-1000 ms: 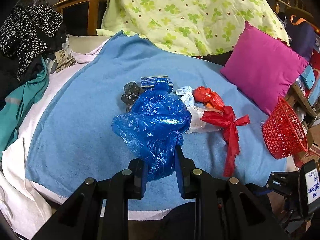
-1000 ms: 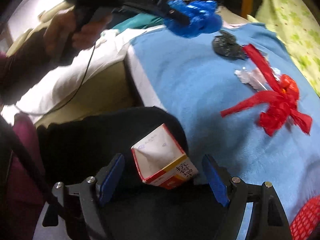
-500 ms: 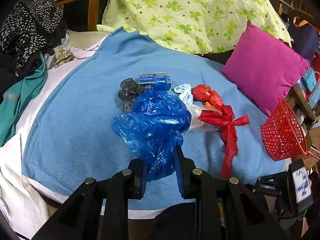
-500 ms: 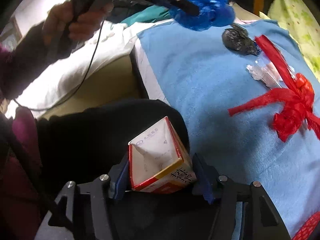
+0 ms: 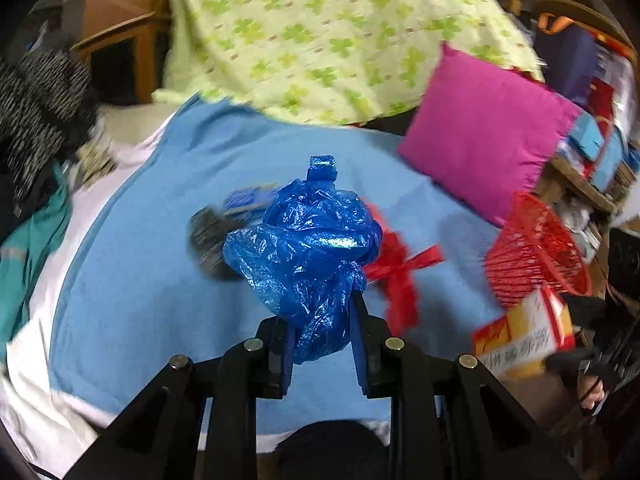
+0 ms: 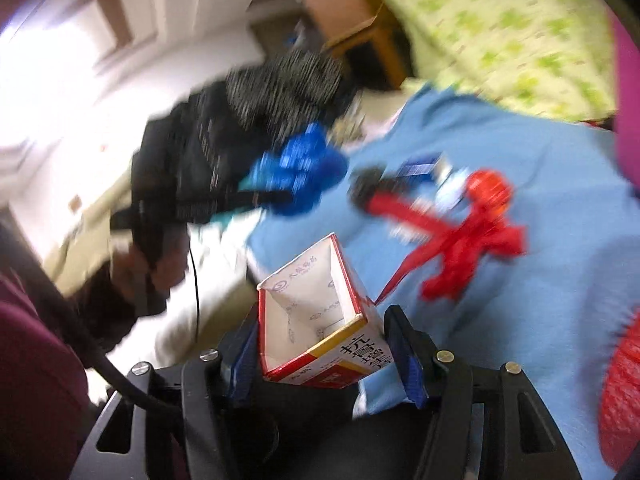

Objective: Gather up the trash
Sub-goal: 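Carry both items to the red wastebasket and open both grippers to drop them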

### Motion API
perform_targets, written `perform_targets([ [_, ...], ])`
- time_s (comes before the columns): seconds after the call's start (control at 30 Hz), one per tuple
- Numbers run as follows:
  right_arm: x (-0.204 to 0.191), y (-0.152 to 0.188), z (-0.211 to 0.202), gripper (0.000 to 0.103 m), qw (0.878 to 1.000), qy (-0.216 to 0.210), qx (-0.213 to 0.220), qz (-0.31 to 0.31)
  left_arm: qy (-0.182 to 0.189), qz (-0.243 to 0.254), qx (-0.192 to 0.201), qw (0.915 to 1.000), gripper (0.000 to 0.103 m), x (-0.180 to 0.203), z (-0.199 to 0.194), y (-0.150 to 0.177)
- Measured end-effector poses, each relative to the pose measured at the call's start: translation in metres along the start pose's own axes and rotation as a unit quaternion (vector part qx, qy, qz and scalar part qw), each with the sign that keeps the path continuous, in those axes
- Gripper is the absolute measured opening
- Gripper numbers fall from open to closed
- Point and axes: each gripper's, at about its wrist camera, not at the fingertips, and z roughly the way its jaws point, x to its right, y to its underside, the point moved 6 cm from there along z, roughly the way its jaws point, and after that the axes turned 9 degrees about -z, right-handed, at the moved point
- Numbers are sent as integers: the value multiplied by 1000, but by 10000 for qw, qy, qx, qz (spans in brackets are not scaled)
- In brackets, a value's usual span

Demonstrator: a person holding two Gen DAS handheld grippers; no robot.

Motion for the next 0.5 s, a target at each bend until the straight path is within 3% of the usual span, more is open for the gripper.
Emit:
perform_targets([
  [0.13, 13, -19, -68, 63, 9954, 513, 764, 274, 384, 474, 65, 9981, 26, 58, 0, -19],
  [0.23, 26, -28, -123, 63, 9845, 1044, 1327, 472, 832, 765, 38, 9936, 26, 111, 8, -33],
  [0.3, 43, -29, -168, 63, 9669, 1748, 1722, 699, 1139, 959, 3, 9889, 26, 150, 17, -42],
  [0.37, 59, -27, -197, 63, 9510, 2194, 1956, 959, 1335, 1189, -22, 9839, 26, 185, 27, -45],
  [0.5, 103, -6, -247, 63, 9080, 2900, 2357, 1893, 1676, 1648, -339, 9714, 27, 263, 63, -43],
])
